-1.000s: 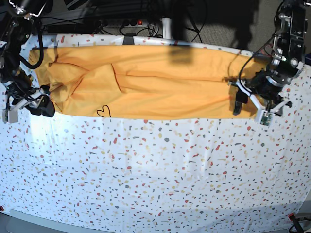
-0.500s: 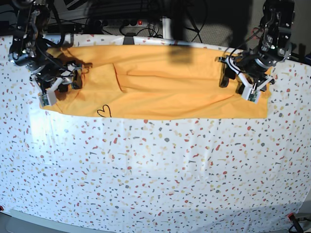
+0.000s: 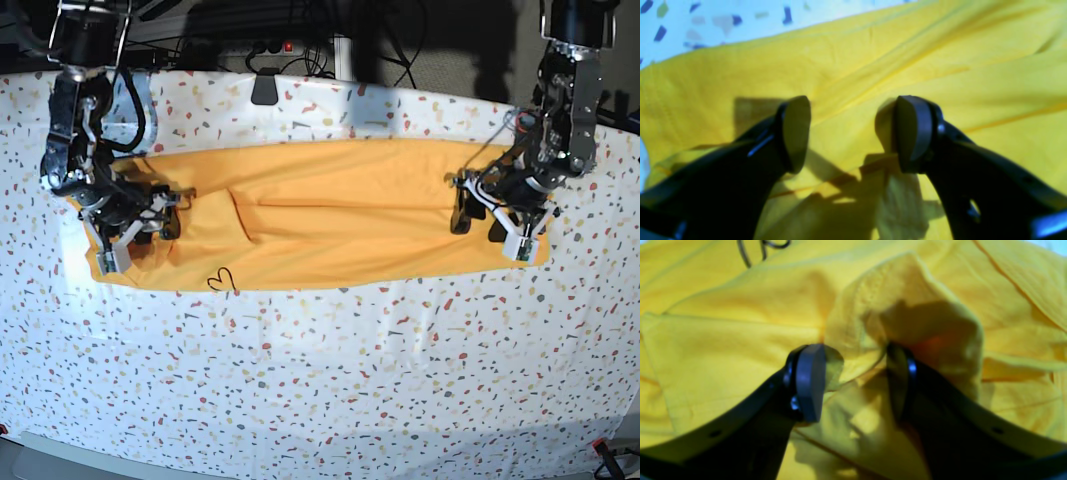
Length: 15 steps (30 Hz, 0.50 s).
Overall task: Fold the T-shirt properly
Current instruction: 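Grasp the strip ends with both grippers and pull them apart to straighten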
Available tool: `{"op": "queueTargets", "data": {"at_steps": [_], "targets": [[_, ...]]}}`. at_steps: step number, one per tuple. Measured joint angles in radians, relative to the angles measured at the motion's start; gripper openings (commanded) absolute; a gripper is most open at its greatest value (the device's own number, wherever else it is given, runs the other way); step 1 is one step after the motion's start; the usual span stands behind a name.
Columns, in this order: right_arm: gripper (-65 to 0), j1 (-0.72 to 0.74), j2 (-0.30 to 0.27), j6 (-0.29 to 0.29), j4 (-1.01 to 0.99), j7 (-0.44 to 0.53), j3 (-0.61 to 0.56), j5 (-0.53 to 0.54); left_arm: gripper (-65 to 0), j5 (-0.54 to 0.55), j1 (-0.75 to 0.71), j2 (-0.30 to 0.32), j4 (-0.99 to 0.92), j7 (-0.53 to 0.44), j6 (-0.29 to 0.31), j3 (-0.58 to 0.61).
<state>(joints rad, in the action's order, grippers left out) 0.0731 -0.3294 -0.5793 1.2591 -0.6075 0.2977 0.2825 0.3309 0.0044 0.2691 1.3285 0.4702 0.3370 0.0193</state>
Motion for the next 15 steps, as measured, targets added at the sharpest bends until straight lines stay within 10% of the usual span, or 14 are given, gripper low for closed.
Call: {"op": "queueTargets", "data": {"at_steps": [15], "targets": [[-35.1, 0.093, -0.034, 0.099, -0.039, -0.043, 0.031, -0.142, -25.9, -0.068, 0.175, -0.101, -0.135, 0.07, 0.033, -0.004]]}}
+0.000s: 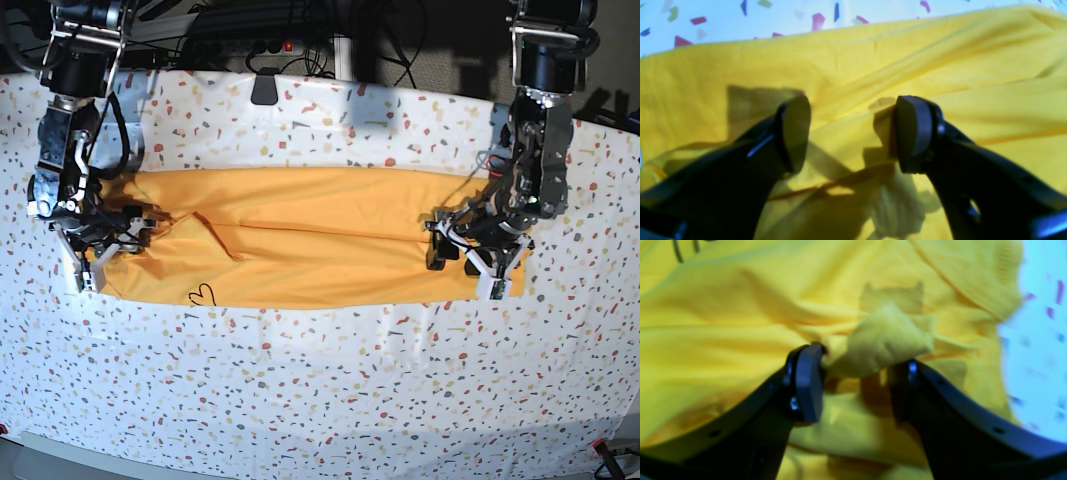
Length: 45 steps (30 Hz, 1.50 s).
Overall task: Fold the T-shirt properly
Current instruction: 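Grasp the strip ends with both grippers and pull them apart to straighten, then release the strip and move the left gripper to its end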
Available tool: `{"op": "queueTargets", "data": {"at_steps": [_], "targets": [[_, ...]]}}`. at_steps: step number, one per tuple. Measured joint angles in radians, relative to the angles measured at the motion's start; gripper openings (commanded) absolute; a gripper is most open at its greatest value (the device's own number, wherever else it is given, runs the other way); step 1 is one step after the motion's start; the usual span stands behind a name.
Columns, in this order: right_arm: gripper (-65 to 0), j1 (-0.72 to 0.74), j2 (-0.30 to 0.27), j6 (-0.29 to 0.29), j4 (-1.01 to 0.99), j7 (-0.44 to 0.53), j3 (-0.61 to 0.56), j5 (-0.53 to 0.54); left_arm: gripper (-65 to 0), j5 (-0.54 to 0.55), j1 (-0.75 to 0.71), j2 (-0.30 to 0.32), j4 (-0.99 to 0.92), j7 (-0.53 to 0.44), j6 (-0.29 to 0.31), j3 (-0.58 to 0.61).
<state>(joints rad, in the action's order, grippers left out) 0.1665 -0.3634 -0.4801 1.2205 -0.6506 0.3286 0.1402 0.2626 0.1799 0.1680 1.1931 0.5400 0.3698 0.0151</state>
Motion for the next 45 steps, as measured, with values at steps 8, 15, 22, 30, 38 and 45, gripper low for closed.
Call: {"op": "queueTargets", "data": {"at_steps": [8, 15, 22, 30, 38, 45], "targets": [[-35.1, -0.001, -0.106, 0.01, 0.021, -0.039, 0.006, 0.154, -25.9, 0.061, 0.013, 0.027, 0.027, 0.067, -0.008, 0.001], [-35.1, -0.001, -0.111, 0.008, 0.169, -0.068, 0.005, 0.216, -25.9, 0.077, 0.001, 0.046, 0.2, 0.1, -0.021, 0.004], [-35.1, -0.003, -0.113, -0.122, 0.476, -0.254, 0.005, 0.39, -25.9, 0.082, 0.008, 0.145, 0.369, 0.168, -0.089, 0.005], [-35.1, -0.099, -0.074, -0.135, 0.705, -0.311, 0.007, 0.459, -25.9, 0.173, 0.006, 0.292, 0.171, 0.167, -0.117, 0.005], [-35.1, -0.22, -0.047, -0.135, 0.84, -0.325, 0.006, 0.456, -25.9, 0.41, 0.077, 0.376, -0.073, 0.276, -0.056, 0.005], [-35.1, -0.233, -0.047, -0.135, 0.877, -0.346, 0.006, 0.458, -25.9, 0.662, 0.103, 0.394, -0.189, 0.427, 0.146, 0.005]]}}
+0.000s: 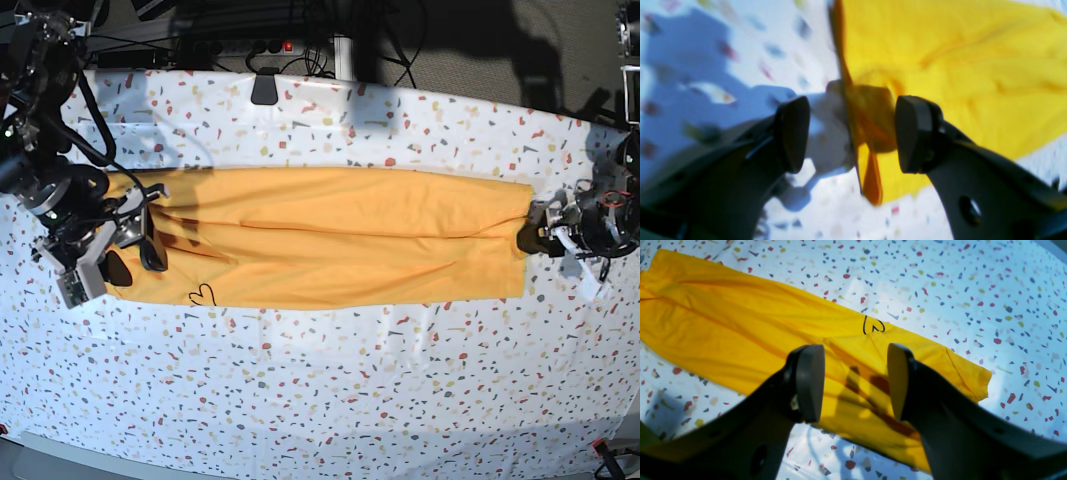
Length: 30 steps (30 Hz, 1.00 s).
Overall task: Fold the T-shirt properly
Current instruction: 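Release the strip and move the left gripper to its end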
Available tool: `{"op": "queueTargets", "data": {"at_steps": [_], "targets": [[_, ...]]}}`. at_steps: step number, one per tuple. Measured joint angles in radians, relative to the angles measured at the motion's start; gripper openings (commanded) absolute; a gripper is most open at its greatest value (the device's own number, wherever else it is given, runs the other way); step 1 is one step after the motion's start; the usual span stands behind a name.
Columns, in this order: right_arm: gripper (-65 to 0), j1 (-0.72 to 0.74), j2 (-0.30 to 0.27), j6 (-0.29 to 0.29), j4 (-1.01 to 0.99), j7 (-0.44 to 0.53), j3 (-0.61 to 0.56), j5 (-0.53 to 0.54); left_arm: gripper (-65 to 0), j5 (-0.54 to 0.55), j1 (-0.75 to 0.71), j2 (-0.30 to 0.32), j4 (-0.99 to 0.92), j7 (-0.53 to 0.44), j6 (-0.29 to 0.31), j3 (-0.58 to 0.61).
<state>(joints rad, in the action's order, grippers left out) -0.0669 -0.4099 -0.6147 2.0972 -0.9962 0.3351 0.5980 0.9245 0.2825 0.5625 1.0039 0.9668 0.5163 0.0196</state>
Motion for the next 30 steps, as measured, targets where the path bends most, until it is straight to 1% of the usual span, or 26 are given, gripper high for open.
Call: {"op": "queueTargets", "data": {"at_steps": [1, 2, 5, 8, 10, 13, 16, 18, 19, 27, 28, 29, 30], "targets": [[-35.1, 0.0, 0.0, 0.0, 0.0, -0.005, 0.0, 0.0, -25.9, 0.031, -0.005, 0.0, -0.021, -0.001, 0.028, 0.0], [-35.1, 0.0, 0.0, 0.0, 0.0, -0.004, 0.0, 0.0, -25.9, 0.048, -0.005, 0.0, -0.042, -0.003, 0.036, -0.001], [-35.1, 0.0, 0.0, 0.0, 0.0, -0.005, 0.0, 0.0, -25.9, 0.049, 0.003, 0.002, -0.094, -0.066, 0.042, -0.001], [-35.1, 0.0, 0.0, 0.0, 0.0, -0.005, 0.0, 0.004, -25.9, 0.057, 0.003, 0.002, -0.112, -0.085, 0.042, -0.001], [-35.1, 0.0, 0.0, 0.0, 0.0, -0.005, 0.0, 0.003, -25.9, 0.063, 0.005, 0.002, -0.112, -0.079, 0.042, -0.001], [-35.1, 0.0, 0.0, 0.0, 0.0, -0.005, 0.0, 0.003, -25.9, 0.115, 0.006, -0.007, -0.112, -0.039, 0.041, -0.006], [-35.1, 0.0, 0.0, 0.0, 0.0, -0.005, 0.0, 0.004, -25.9, 0.132, 0.006, -0.037, -0.112, -0.023, 0.041, -0.007], [-35.1, 0.0, 0.0, 0.0, 0.0, -0.005, 0.0, 0.004, -25.9, 0.142, 0.008, -0.064, -0.112, -0.015, 0.06, -0.007], [-35.1, 0.0, 0.0, 0.0, 0.0, -0.005, 0.0, 0.004, -25.9, 0.143, 0.008, -0.074, -0.112, -0.013, 0.061, -0.006], [-35.1, 0.0, 0.0, 0.0, 0.0, -0.005, 0.0, 0.003, -26.0, 0.15, 0.008, -0.078, -0.112, 0.005, 0.061, -0.007], [-35.1, 0.0, 0.0, 0.0, 0.0, -0.005, 0.0, 0.003, -27.0, 0.15, 0.008, -0.078, -0.112, 0.005, 0.061, -0.007], [-35.1, 0.0, 0.0, 0.0, 0.0, -0.005, 0.0, 0.003, -29.5, 0.15, 0.008, -0.078, -0.112, 0.005, 0.061, -0.007], [-35.1, 0.0, 0.0, 0.0, 0.0, -0.005, 0.0, 0.004, -34.6, 0.147, 0.008, -0.078, -0.112, 0.005, 0.06, -0.007]]}}
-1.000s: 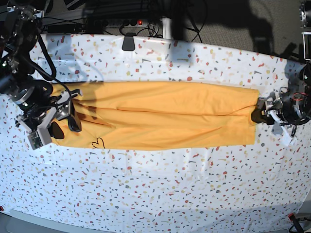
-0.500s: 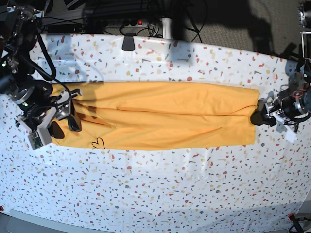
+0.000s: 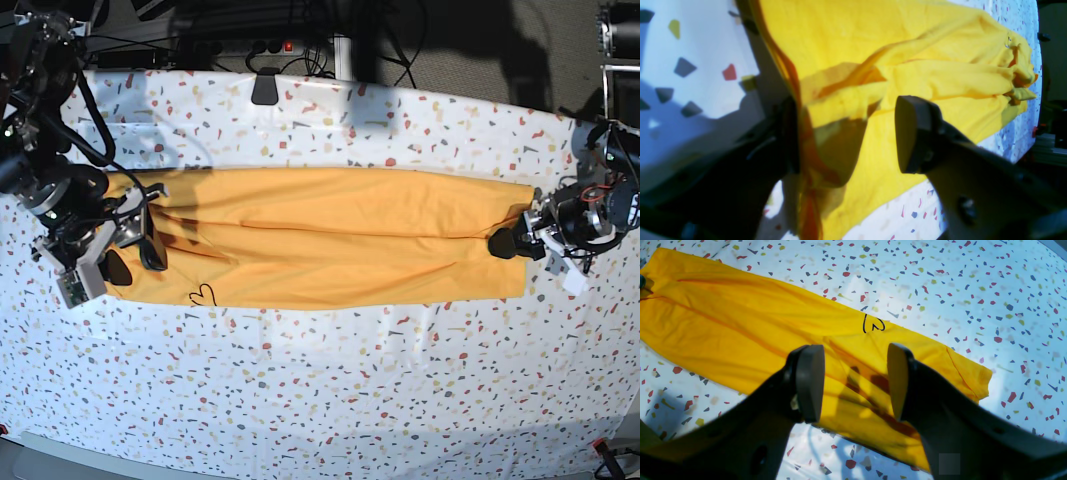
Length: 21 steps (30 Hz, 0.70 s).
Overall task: Fold the T-shirt properly
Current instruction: 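Release the strip and move the left gripper to its end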
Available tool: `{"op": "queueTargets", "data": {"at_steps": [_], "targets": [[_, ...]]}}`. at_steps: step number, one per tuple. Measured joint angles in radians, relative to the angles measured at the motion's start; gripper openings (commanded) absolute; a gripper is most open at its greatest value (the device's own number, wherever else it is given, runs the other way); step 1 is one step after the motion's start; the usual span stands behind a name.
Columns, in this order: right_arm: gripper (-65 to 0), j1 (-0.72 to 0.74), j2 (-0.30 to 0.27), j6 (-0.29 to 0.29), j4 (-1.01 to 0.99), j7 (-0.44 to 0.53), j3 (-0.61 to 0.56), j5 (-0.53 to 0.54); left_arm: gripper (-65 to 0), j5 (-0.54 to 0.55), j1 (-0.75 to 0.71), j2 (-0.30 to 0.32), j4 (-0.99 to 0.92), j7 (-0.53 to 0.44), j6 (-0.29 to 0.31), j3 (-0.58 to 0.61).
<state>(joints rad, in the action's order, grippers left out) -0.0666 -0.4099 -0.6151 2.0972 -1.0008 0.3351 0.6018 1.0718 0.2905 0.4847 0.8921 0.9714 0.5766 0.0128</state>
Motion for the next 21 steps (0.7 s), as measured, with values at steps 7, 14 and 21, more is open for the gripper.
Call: {"op": "queueTargets", "data": {"at_steps": [7, 14, 21], "targets": [[-35.1, 0.0, 0.0, 0.0, 0.0, 0.0, 0.0, 0.0, -65.0, -0.024, -0.005, 0.0, -0.001, -0.002, -0.008, 0.002], [-35.1, 0.0, 0.0, 0.0, 0.0, 0.0, 0.0, 0.0, -65.0, -0.103, -0.014, 0.0, 0.14, 0.016, -0.019, 0.006], [-35.1, 0.036, 0.0, 0.0, 0.01, 0.029, 0.0, -0.002, -65.0, -0.216, -0.019, -0.03, 0.358, 0.085, -0.074, 0.005]]}}
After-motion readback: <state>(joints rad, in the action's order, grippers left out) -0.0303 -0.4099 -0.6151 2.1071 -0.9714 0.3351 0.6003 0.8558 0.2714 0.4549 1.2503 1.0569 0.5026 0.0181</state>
